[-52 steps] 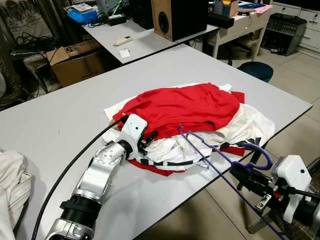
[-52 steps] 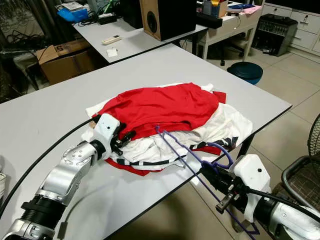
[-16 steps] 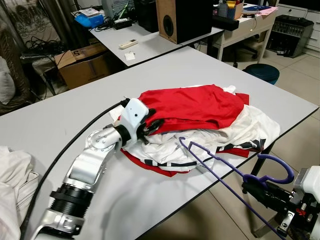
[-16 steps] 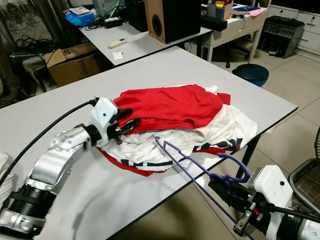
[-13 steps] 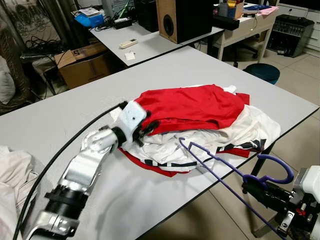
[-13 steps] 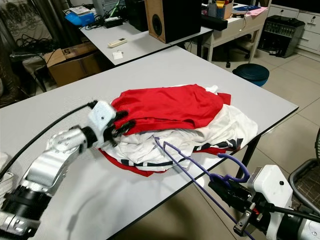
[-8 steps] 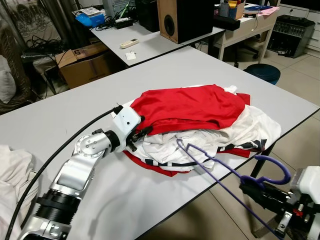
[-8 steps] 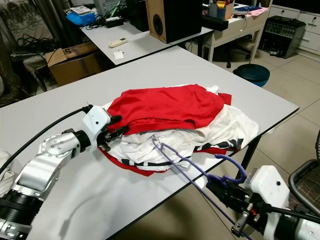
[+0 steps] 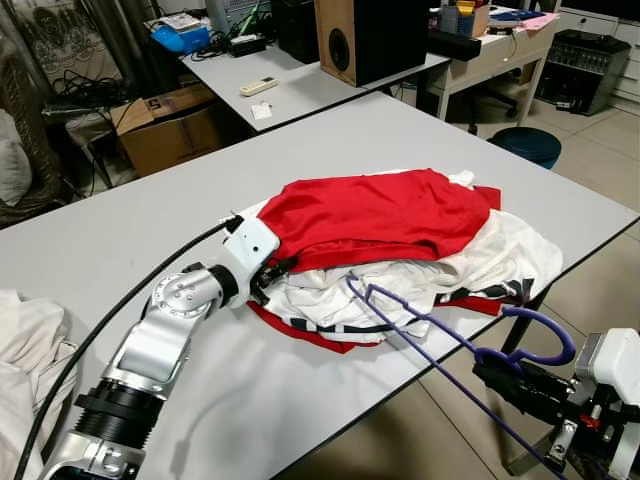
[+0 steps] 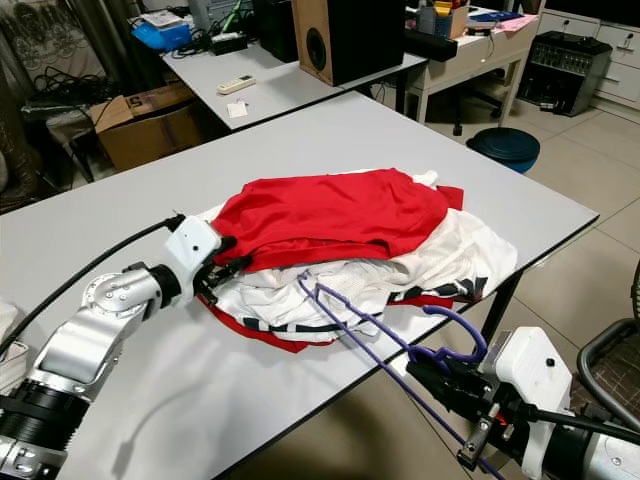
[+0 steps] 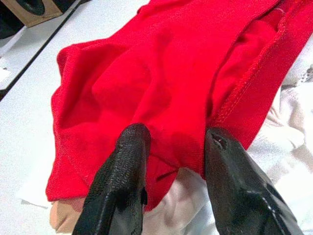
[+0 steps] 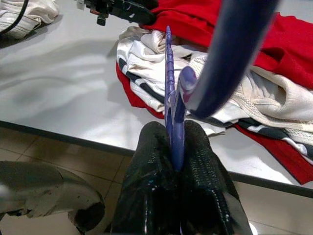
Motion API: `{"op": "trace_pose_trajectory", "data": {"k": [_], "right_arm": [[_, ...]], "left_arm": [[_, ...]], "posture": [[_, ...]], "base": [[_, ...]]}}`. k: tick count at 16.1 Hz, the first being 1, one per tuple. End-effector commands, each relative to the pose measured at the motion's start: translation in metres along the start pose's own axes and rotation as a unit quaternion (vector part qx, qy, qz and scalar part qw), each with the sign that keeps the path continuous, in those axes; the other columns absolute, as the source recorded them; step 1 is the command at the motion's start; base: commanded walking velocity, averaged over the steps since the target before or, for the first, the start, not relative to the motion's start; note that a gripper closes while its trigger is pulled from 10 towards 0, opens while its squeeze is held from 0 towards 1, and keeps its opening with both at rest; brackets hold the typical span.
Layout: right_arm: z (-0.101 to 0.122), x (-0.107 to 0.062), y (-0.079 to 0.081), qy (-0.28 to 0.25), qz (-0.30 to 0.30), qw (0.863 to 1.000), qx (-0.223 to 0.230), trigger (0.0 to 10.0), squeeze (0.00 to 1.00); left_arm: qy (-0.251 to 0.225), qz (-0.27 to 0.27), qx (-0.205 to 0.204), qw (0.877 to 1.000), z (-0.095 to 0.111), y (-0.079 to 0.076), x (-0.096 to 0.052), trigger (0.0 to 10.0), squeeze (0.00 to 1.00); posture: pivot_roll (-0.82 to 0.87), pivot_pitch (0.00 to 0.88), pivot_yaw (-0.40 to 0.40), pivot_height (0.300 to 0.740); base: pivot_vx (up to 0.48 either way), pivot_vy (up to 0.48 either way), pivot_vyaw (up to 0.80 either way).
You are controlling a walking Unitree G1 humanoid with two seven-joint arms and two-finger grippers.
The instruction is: Hang hanger
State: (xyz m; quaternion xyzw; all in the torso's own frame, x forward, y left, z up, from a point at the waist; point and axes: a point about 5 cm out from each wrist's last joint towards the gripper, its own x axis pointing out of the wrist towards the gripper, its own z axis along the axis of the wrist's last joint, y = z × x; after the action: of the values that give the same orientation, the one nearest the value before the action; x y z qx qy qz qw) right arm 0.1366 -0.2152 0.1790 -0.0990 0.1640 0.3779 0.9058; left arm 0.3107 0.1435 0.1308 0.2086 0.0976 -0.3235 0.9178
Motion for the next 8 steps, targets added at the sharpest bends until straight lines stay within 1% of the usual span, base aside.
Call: {"op": "trace_pose_trajectory", "data": {"k": [1, 2, 4, 5, 6, 7, 8], "right_arm": [[0.003, 0.001, 0.002, -0.003, 0.006, 1.0, -0.005, 10.0, 0.0], [0.003, 0.001, 0.002, -0.003, 0.005, 1.0, -0.005, 10.0, 0.0], [0.003, 0.001, 0.001, -0.003, 0.005, 1.0, -0.006, 10.0, 0.0], [0.004, 0.002, 0.001, -0.004, 0.006, 1.0, -0.006, 10.0, 0.0], [0.004, 0.002, 0.001, -0.004, 0.006, 1.0, -0.006, 10.0, 0.0], [0.004, 0.001, 0.001, -0.004, 0.006, 1.0, -0.007, 10.0, 0.0], [0.004, 0.002, 0.001, -0.004, 0.006, 1.0, -0.007, 10.0, 0.0]], "left_arm": [[0.009, 0.01, 0.008, 1.0, 0.002, 0.004, 0.002, 10.0, 0.0], [0.014, 0.018, 0.011, 1.0, 0.001, 0.005, 0.003, 9.8, 0.0], [0.029, 0.037, 0.023, 0.999, 0.0, 0.009, 0.005, 7.0, 0.0], [0.035, 0.045, 0.026, 0.998, -0.001, 0.011, 0.005, 6.7, 0.0], [0.039, 0.052, 0.028, 0.998, -0.002, 0.012, 0.004, 5.4, 0.0], [0.045, 0.062, 0.029, 0.997, -0.003, 0.015, 0.004, 4.8, 0.0], [0.048, 0.066, 0.029, 0.996, -0.003, 0.017, 0.003, 3.8, 0.0]], "posture": [[-0.14, 0.0, 0.134, 0.74], [-0.14, 0.0, 0.133, 0.74], [-0.14, 0.0, 0.133, 0.74], [-0.14, 0.0, 0.133, 0.74], [-0.14, 0.0, 0.132, 0.74], [-0.14, 0.0, 0.132, 0.74], [-0.13, 0.0, 0.131, 0.74]], "base": [[0.0, 0.0, 0.0], [0.0, 0.0, 0.0], [0.0, 0.0, 0.0], [0.0, 0.0, 0.0], [0.0, 0.0, 0.0], [0.0, 0.0, 0.0], [0.0, 0.0, 0.0]]}}
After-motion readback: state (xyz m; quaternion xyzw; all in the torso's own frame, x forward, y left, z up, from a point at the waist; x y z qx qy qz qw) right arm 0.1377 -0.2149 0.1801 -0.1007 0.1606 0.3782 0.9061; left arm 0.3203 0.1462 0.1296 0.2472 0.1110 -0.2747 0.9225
